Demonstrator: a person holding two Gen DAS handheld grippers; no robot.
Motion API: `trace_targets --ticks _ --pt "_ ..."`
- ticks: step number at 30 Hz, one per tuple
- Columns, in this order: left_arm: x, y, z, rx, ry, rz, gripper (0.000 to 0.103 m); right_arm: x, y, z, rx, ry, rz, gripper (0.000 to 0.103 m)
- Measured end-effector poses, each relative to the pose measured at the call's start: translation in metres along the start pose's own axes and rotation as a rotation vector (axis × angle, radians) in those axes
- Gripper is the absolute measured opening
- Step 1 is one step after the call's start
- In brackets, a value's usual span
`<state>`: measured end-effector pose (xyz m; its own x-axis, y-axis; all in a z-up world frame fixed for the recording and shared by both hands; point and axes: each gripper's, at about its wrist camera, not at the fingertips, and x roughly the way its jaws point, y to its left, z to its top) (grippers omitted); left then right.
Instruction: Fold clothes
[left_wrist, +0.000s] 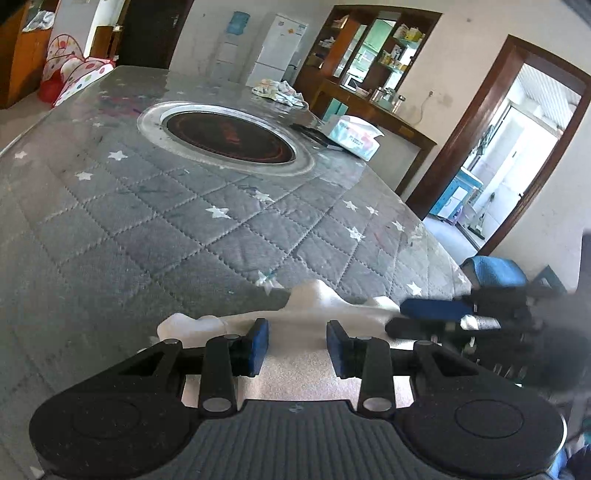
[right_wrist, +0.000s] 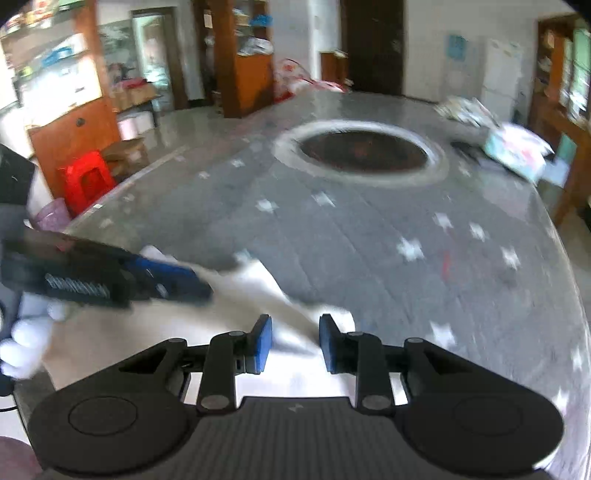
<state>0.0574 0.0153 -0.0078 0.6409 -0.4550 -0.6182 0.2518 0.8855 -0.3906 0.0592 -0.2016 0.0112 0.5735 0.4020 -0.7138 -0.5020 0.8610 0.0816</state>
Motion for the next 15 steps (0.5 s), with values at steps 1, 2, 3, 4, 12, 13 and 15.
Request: trace_targets --ticks 1,2,3,4,12,13,15 --pt "0.001 0.001 0.000 -0.006 -0.001 -0.001 0.038 0.001 -0.004 -0.002 0.037 -0.009 0.002 0.026" --pt "0.001 0.002 0.000 -0.012 -0.002 -0.002 0.038 0.003 -0.008 -0.004 0.074 -0.018 0.004 0.026" --pt "0.002 0.002 0.000 -0.018 -0.002 -0.003 0.038 0.004 -0.011 -0.005 0.109 -0.027 0.005 0.026" --pt "0.002 0.003 0.000 -0.024 -0.003 -0.004 0.038 0.002 -0.012 -0.005 0.130 -0.036 -0.006 0.026" --pt "0.003 0.003 -0.003 -0.015 -0.020 -0.005 0.038 -0.048 -0.005 -0.014 0.163 -0.096 -0.069 0.026" --pt "0.003 0.002 -0.003 -0.011 -0.023 -0.003 0.038 -0.053 -0.001 -0.018 0.150 -0.089 -0.073 0.026" --pt "0.003 0.000 -0.005 -0.001 -0.028 0.004 0.038 -0.063 0.005 -0.025 0.126 -0.076 -0.082 0.026"
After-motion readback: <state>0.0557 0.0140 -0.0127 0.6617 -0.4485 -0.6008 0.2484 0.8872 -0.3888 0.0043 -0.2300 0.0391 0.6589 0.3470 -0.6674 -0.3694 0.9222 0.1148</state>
